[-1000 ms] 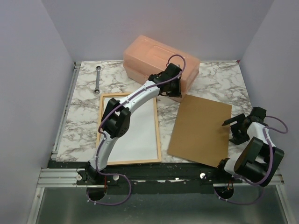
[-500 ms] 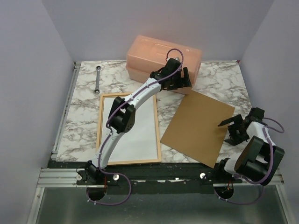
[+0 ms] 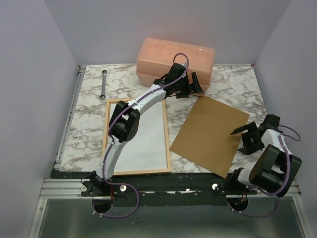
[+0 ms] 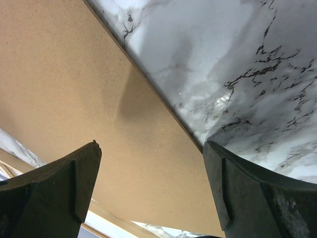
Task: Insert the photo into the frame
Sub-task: Adjust the distractor at the center of the board, then move the photo frame item to the photo frame.
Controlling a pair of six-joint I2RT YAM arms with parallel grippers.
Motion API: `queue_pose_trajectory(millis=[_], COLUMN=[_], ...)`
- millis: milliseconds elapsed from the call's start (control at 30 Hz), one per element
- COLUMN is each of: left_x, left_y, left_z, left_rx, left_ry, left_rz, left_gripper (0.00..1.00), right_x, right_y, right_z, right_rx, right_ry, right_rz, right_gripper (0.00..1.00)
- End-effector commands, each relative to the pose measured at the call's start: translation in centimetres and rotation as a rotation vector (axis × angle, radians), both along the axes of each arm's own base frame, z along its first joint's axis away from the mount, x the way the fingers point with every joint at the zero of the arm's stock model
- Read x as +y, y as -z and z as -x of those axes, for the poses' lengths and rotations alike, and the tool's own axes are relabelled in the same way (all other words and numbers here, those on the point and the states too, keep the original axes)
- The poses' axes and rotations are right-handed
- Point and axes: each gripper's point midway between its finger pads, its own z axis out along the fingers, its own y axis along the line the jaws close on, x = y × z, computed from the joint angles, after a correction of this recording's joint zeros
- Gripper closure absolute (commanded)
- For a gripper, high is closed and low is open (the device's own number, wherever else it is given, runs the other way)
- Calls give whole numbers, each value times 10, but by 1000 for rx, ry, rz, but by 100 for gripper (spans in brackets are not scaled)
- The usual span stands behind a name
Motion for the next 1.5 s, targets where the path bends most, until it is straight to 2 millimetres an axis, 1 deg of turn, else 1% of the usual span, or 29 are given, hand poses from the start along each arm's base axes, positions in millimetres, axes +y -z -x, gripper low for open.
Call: queue_pose_trajectory(millis=[0,67,200,333,433,467,533,700,867,967,1033,1100,1200,1233,1300,1400,1467], left_x=[37,46,51,56,55,54,53,47,55,56,55,49,34,29,19,8,5], left_y=[21,28,43,72,89,96,103,112,127,133,133,129,114,109,97,80,73], left_z=[47,63,98,128,144,148,156,171,175,182,189,198,212,219,231,251,263], left_rx=[101,109,138,207,262,285,314,341,365,384,393,400,406,418,422,426,431], left_ry=[10,13,40,69,105,119,140,171,154,174,191,224,282,308,356,424,451], left_rz=[-137,-199,-292,-405,-427,-429,-432,-440,-494,-497,-493,-452,-362,-329,-281,-242,-232], left_gripper=[2,1,1,3,8,11,13,14,12,12,13,14,17,20,22,24,24], right_x=[11,11,12,13,14,14,14,15,16,18,18,20,20,20,20,19,18], right_y=[2,2,4,5,5,5,4,3,3,3,2,2,1,0,-2,-5,-7], right_z=[8,8,9,10,11,10,10,9,9,9,9,9,8,7,5,4,3], right_rx=[29,29,34,41,42,40,40,39,36,35,33,31,26,22,18,14,11], right_ry=[-14,-16,-18,-19,-17,-17,-19,-24,-33,-37,-38,-37,-36,-34,-31,-31,-32], right_rz=[-42,-42,-47,-54,-60,-60,-64,-72,-76,-84,-89,-96,-98,-100,-102,-97,-96], right_gripper=[8,8,8,8,7,7,7,7,7,7,7,7,7,7,7,7,7])
